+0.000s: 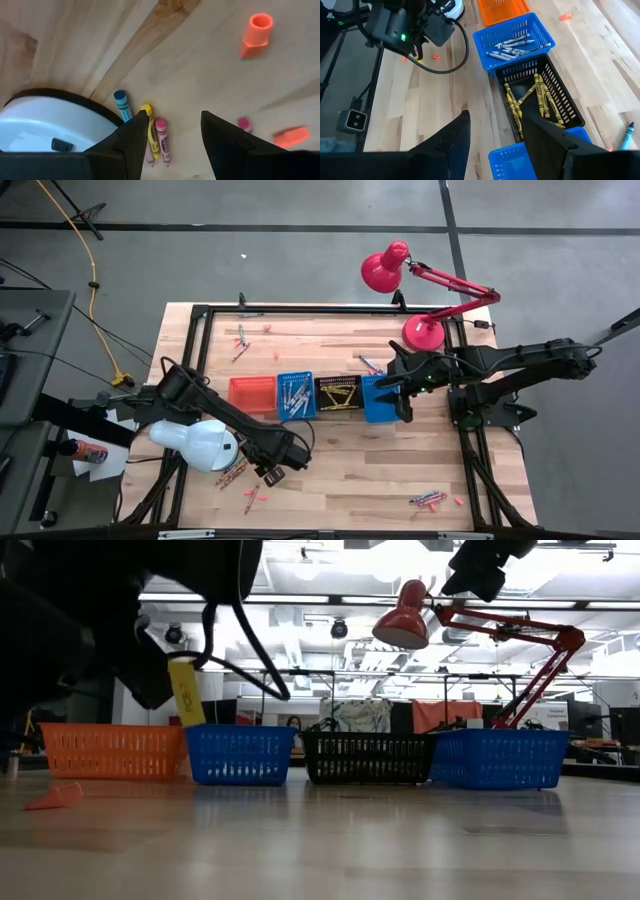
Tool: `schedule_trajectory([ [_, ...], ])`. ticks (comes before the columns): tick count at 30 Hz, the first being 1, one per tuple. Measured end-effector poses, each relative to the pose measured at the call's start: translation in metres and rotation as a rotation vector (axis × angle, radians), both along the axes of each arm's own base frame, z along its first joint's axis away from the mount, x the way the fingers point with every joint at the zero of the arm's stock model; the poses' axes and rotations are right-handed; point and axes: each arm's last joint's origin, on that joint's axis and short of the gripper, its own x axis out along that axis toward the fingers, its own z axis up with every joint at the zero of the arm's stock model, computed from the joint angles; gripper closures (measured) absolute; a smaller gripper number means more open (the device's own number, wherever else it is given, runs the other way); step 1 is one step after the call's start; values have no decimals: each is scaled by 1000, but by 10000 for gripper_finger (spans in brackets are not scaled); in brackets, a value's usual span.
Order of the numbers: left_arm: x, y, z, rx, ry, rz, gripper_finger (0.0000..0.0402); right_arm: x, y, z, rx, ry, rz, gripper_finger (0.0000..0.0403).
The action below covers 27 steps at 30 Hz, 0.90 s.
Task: Sort crayons
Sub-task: Put the yellow crayon into the black bin
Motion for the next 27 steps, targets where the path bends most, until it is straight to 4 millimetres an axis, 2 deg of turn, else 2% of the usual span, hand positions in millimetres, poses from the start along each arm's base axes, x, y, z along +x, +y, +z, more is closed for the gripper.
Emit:
schedule_trajectory([
  [7, -2, 0, -2, -1, 21, -10, 232, 0, 0, 0, 3, 1, -2, 233],
  [12, -14, -1, -14, -14, 84, 21, 232, 0, 0, 0, 2, 2, -2, 233],
  [27, -16, 5, -27, -54, 56, 63, 234, 0, -1, 0, -13, 1, -18, 233],
])
